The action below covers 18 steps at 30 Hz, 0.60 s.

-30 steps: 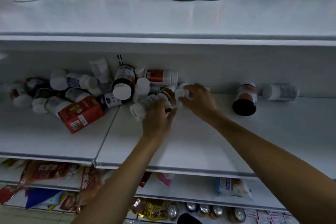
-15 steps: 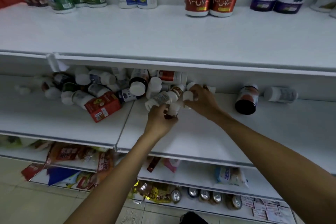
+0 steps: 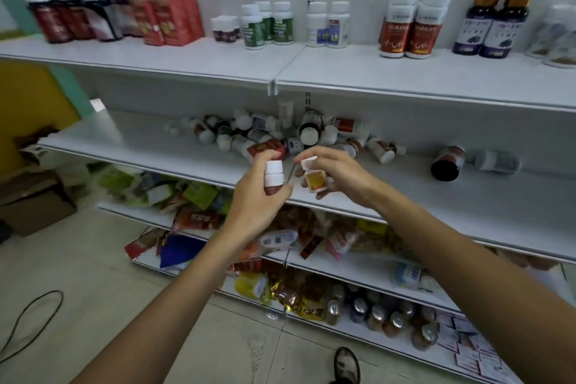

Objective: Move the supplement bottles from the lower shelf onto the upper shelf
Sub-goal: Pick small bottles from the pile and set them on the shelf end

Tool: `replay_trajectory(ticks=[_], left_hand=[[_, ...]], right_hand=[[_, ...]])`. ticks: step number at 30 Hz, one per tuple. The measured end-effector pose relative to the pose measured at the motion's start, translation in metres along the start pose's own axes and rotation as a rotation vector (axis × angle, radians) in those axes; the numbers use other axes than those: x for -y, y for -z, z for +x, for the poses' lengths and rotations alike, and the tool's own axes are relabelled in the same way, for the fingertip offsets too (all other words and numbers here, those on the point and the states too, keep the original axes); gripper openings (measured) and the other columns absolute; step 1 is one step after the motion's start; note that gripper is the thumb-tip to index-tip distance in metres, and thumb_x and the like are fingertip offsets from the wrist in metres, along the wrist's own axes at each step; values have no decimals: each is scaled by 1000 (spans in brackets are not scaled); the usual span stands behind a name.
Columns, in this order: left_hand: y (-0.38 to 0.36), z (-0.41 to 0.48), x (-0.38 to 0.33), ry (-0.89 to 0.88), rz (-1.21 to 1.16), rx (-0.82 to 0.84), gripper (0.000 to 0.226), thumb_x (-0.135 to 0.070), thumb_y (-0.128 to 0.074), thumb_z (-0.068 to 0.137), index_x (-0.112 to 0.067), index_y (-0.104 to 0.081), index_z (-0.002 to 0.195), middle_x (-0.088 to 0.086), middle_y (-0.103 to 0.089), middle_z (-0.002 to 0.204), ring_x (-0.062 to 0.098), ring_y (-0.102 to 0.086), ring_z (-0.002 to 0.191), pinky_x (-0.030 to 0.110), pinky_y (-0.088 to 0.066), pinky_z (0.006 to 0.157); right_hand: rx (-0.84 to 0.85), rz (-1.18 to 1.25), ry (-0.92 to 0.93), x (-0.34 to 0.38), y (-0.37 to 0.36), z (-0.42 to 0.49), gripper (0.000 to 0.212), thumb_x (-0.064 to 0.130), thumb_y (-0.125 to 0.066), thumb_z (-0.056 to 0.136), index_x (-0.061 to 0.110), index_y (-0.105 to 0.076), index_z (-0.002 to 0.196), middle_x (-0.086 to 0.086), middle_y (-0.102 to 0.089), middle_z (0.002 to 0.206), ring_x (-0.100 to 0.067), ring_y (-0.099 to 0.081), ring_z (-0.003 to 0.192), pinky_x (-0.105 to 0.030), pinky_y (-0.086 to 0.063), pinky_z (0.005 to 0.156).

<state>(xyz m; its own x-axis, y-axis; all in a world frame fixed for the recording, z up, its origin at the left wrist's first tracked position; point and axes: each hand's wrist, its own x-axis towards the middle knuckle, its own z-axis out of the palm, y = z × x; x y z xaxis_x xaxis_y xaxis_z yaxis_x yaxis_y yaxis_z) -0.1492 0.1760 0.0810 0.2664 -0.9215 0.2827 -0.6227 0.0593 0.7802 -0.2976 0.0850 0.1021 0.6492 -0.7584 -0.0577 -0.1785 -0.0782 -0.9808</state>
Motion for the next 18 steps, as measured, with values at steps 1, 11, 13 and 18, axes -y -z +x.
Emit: replay_trajectory(ticks=[1, 11, 13, 18], left_hand=[[9, -9, -3, -8, -9, -12, 44, -22, -64, 84, -31, -42, 122, -5, -55, 93, 10, -54, 73, 15, -37, 54], [73, -38, -32, -19, -190, -13, 51, -12, -69, 81, -40, -42, 116, -10, -57, 95, 15, -61, 84, 31, -52, 72], [87, -38, -36, -35, -189, -30, 54, -10, -68, 81, -41, -41, 117, -9, -58, 97, 17, -61, 88, 34, -52, 76], [117, -36, -41, -60, -213, -88, 53, -10, -68, 80, -43, -42, 113, -10, -57, 101, 13, -60, 90, 28, -51, 76]], right_hand=[[-5, -44, 43, 5, -8, -6, 11, 14, -54, 93, 20, -63, 96, -4, -66, 88, -17, -63, 78, -26, -52, 56], [-31, -105, 236, 59, -45, -36, 26, -1, -67, 81, 18, -63, 99, -2, -60, 81, -6, -60, 63, -24, -54, 57], [-28, -87, 259, 70, -50, -33, 27, -3, -63, 84, 18, -62, 102, -1, -62, 81, -4, -62, 63, -24, -55, 57], [-1, -18, 304, 93, -64, -18, 31, -6, -55, 87, 19, -57, 104, -7, -64, 94, -6, -66, 71, -23, -53, 58]])
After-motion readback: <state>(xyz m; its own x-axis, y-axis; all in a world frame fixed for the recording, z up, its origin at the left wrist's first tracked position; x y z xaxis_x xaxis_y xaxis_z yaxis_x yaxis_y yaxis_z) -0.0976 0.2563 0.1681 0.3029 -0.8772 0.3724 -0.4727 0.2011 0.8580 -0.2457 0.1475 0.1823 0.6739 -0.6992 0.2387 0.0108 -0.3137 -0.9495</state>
